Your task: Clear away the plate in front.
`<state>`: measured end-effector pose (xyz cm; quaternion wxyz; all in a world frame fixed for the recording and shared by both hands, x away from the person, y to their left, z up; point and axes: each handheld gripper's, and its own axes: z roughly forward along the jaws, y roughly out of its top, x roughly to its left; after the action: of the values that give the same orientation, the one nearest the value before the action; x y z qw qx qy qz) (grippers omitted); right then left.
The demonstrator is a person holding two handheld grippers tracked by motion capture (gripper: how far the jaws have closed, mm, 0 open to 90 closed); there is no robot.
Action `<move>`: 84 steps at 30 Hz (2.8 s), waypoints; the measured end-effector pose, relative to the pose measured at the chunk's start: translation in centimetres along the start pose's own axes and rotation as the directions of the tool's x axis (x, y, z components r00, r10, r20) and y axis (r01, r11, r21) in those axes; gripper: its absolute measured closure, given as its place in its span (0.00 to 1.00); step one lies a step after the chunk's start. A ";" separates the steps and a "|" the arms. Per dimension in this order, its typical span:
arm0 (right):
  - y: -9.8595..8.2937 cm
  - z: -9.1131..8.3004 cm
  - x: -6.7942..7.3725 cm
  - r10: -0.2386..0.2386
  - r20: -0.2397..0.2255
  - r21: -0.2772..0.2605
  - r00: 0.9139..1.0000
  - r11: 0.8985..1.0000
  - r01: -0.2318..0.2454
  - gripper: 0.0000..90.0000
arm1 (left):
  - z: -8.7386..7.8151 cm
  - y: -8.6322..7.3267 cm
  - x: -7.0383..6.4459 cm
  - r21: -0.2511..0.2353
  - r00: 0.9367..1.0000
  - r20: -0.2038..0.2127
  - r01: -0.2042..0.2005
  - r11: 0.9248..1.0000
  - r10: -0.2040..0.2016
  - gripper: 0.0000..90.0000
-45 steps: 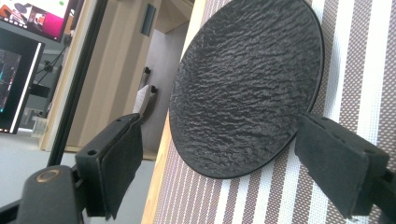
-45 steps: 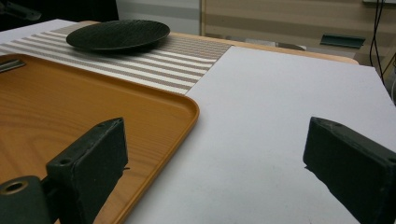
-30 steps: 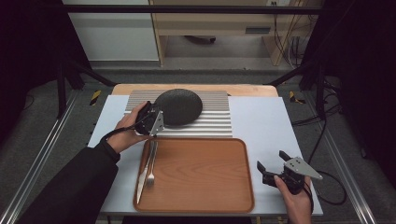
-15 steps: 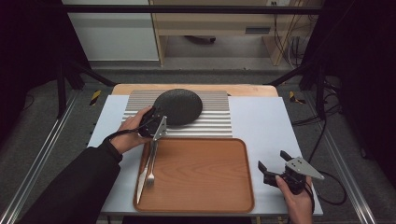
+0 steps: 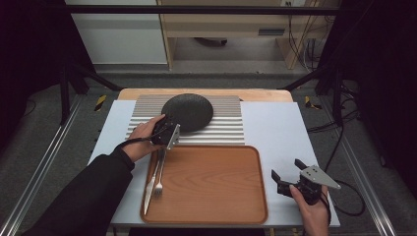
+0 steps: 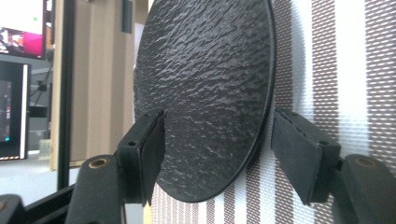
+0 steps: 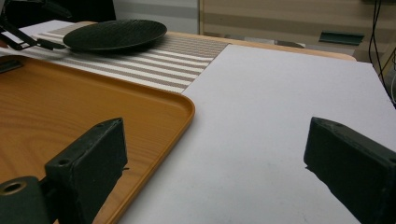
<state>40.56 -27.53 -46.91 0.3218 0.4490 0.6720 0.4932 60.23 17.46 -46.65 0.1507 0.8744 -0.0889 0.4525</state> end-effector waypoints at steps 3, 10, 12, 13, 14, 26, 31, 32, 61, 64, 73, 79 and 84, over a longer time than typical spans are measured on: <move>0.0 0.0 0.0 0.003 0.001 0.001 1.000 1.000 -0.003 0.07 | 0.4 0.0 -0.2 0.001 1.000 -0.003 0.002 1.000 -0.002 0.42; 0.0 0.0 0.0 0.003 0.003 0.003 1.000 1.000 -0.003 0.07 | 0.8 0.1 -0.7 -0.001 1.000 -0.003 -0.010 1.000 0.010 0.44; -0.1 0.0 -0.1 0.003 0.003 0.003 1.000 1.000 -0.003 0.07 | 0.9 0.1 -0.7 -0.003 1.000 -0.005 -0.008 1.000 0.008 0.45; -0.1 0.0 -0.1 0.004 0.004 0.003 1.000 1.000 -0.004 0.07 | 0.9 0.1 -0.8 -0.002 1.000 -0.003 -0.009 1.000 0.009 0.45; -0.1 0.0 -0.1 0.004 0.003 0.004 1.000 1.000 -0.004 0.07 | 1.0 0.1 -0.8 -0.002 1.000 -0.002 -0.011 1.000 0.011 0.46; -0.1 0.0 -0.1 0.003 0.003 0.007 1.000 1.000 -0.003 0.07 | 1.5 0.4 -1.3 -0.007 0.999 -0.024 -0.027 1.000 0.027 0.58; -0.1 0.1 -0.1 0.004 0.003 0.007 1.000 1.000 -0.004 0.07 | 1.6 0.4 -1.3 -0.005 0.999 -0.031 -0.031 1.000 0.031 0.64; -0.1 0.1 -0.1 0.005 0.003 0.009 1.000 1.000 -0.005 0.07 | 1.6 0.4 -1.4 -0.002 0.999 -0.032 -0.037 0.999 0.037 0.65; -0.3 0.2 0.0 0.008 -0.004 0.020 1.000 1.000 -0.008 0.07 | 2.5 0.6 -1.9 -0.007 0.995 -0.010 -0.101 0.995 0.101 0.88; -0.3 0.3 0.0 0.011 -0.003 0.022 1.000 1.000 -0.011 0.07 | 2.5 0.7 -2.0 -0.007 0.994 -0.014 -0.109 0.994 0.109 0.88; -0.3 0.2 -0.1 0.011 -0.001 0.021 1.000 1.000 -0.011 0.07 | 2.1 1.1 -2.2 0.013 0.987 -0.069 -0.145 0.989 0.146 0.93; -0.3 0.2 -0.2 0.013 0.001 0.020 1.000 1.000 -0.013 0.08 | 1.8 1.8 -1.8 0.026 0.986 -0.102 -0.134 0.991 0.136 0.97; -0.3 0.2 -0.2 0.014 0.000 0.018 1.000 1.000 -0.014 0.08 | 1.8 2.2 -2.1 0.043 0.981 -0.115 -0.149 0.988 0.153 0.97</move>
<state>40.70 -27.69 -47.23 0.3142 0.4565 0.6734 0.4894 59.69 14.83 -48.96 0.1058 0.8392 -0.1382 0.5152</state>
